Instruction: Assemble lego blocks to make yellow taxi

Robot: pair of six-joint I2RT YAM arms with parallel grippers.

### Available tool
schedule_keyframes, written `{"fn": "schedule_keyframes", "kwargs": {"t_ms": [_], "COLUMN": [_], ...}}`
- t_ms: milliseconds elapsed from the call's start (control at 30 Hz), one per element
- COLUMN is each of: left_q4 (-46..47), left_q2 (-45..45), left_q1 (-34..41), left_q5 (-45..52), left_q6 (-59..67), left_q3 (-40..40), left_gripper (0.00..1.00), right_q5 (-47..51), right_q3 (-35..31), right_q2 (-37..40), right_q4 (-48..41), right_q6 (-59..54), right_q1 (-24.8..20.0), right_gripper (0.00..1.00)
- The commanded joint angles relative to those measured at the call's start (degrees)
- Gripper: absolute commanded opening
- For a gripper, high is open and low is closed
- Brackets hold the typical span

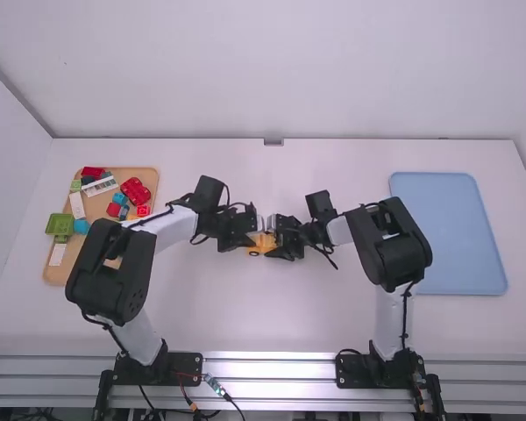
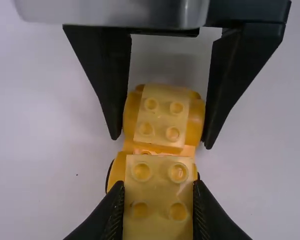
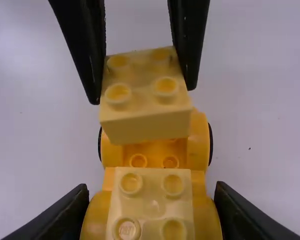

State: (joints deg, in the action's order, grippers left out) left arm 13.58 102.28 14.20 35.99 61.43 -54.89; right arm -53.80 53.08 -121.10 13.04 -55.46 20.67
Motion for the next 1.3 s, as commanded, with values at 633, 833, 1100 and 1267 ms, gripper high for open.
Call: {"fn": "schedule_keyframes", "kwargs": {"t_ms": [633,833,1100,1267], "left_q4": [0.1,0.9,2.7,1.8], "left_q2": [2.8,2.8,2.8,2.8], "left_q1": [0.6,0.6,0.6,0.6], "left_q5": [3.4,3.8,5.8,6.5], "left_q6": [5.0,5.8,6.3,6.2], "left_q3": [0.2,0.2,0.2,0.2], "left_gripper": [0.02,0.02,0.02,0.02], "right_q5": [-0.3,-0.4,-0.1,0.9], "right_q3": [1.0,2.6,1.6,1.5], "right_q2": [-0.6,-0.6,-0.6,-0.6], "right_q4": [-6.5,-10.9,-7.8,-6.7], "right_q6": [-4.9,-7.9,-7.5,-7.4], "right_q1": [0.0,0.0,0.5,1.7], "right_gripper": [0.47,0.44,0.40,0.39]}}
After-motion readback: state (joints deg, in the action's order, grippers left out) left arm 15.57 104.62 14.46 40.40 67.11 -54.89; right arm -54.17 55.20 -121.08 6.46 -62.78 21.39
